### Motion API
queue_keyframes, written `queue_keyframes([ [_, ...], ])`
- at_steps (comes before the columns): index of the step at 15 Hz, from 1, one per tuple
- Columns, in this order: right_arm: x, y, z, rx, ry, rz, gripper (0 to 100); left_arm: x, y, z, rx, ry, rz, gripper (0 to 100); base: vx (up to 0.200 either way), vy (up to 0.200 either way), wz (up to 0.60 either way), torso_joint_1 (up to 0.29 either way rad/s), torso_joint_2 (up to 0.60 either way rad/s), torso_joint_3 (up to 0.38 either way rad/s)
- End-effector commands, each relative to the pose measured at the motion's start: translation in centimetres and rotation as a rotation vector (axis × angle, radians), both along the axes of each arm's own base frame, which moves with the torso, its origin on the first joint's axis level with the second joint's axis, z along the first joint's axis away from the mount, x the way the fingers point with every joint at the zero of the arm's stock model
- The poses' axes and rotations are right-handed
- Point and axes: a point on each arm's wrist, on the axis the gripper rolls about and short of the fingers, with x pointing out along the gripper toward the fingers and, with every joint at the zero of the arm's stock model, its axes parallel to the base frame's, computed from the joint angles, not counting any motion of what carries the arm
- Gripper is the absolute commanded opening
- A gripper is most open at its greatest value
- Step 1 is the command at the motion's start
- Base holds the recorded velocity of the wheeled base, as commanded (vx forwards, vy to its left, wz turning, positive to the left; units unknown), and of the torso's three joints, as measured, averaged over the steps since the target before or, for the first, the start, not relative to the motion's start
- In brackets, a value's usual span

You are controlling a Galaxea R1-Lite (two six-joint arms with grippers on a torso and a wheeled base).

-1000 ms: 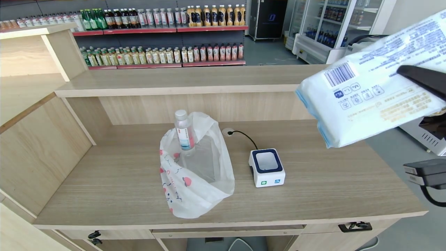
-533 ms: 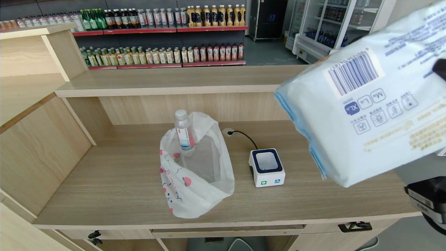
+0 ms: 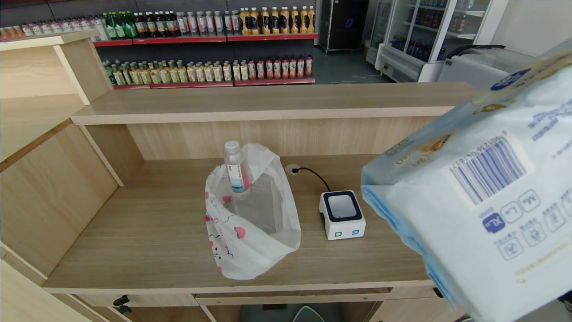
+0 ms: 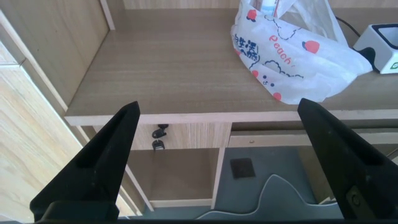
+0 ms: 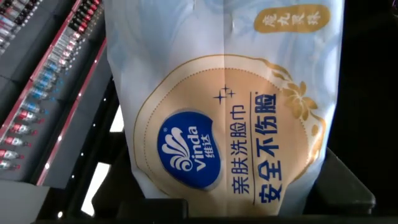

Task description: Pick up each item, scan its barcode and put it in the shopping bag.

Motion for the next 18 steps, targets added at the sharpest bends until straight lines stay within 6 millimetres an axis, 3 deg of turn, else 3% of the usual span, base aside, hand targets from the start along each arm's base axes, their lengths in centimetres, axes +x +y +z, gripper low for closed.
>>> queue_keyframes([
  [1,-0.1,-0.1,-0.4,-0.007,0.015,-0.001,0,0.0,0.0,0.0,0.0,0.001,0.0,100,0.0,0.0,0.0,0.0,0.0,0.0],
  [7,-0.3,0.0,-1.8,-0.082,0.115,-0.011,0,0.0,0.0,0.0,0.0,0.001,0.0,100,0.0,0.0,0.0,0.0,0.0,0.0],
  [18,-1.3,0.1,-1.8,-0.088,0.118,0.025,0,0.0,0.0,0.0,0.0,0.001,0.0,100,0.0,0.0,0.0,0.0,0.0,0.0],
])
